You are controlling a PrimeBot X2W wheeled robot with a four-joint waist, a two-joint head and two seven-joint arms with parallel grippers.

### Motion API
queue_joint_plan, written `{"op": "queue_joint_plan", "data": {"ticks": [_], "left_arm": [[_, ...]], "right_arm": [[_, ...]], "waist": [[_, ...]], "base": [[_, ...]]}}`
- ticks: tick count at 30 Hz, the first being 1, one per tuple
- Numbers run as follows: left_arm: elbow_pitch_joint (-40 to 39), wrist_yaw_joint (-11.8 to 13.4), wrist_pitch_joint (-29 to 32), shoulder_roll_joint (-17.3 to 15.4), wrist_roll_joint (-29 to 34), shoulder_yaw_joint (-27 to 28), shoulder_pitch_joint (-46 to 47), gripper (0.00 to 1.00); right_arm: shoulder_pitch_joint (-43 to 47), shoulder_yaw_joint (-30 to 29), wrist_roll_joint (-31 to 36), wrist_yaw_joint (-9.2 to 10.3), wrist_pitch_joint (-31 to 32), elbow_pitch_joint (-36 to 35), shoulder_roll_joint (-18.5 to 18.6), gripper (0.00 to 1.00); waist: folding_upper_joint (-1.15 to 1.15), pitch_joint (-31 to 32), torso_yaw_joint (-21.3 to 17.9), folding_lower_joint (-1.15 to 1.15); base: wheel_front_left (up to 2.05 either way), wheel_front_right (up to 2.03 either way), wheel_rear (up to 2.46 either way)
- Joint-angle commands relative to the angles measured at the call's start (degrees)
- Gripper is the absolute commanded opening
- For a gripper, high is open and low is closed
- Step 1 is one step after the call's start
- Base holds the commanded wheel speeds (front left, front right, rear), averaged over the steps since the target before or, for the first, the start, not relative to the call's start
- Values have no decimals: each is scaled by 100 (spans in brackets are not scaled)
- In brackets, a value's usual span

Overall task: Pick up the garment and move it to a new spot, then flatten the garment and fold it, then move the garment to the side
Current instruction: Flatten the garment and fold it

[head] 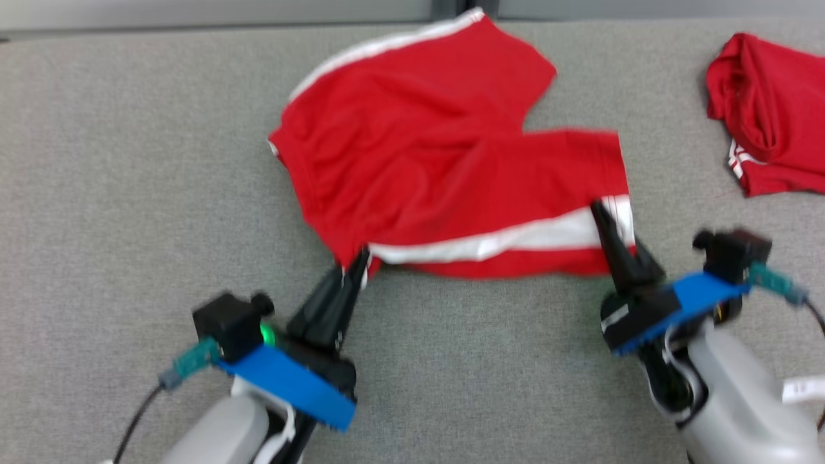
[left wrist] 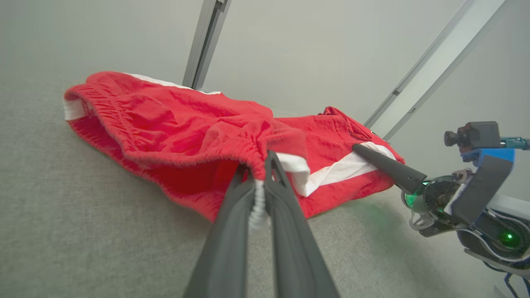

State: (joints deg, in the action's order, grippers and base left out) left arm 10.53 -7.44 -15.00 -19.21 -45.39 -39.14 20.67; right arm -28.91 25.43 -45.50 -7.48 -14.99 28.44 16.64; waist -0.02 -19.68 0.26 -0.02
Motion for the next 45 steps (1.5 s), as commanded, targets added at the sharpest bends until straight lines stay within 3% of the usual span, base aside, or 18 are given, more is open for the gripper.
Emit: {"op": "queue_joint_plan", "data": {"ticks": [1,11,21,33,45], "left_arm": [[-34,-8,-23,-11,38,29,-179,0],[48,-8,-24,-120,157,-146,-1234,0],[209,-8,-24,34,245,-385,-1298,0],[-302,-8,-24,243,469,0,-924,0],[-110,-8,-24,478,403,467,212,0]], "right_arm": [[285,-58,-18,-3,-25,-106,24,0],[2006,-578,332,-3,-23,-715,-29,0],[2364,-861,588,-3,64,-704,-229,0],[1773,-1281,788,-3,23,-1067,-109,0],[-141,-963,1120,-3,122,-756,147,0]], "waist": [[2,144,-55,2],[2,633,49,2],[2,769,97,2],[2,635,217,2],[2,39,539,2]], "base": [[0,0,0],[0,0,0],[0,0,0],[0,0,0],[0,0,0]]}}
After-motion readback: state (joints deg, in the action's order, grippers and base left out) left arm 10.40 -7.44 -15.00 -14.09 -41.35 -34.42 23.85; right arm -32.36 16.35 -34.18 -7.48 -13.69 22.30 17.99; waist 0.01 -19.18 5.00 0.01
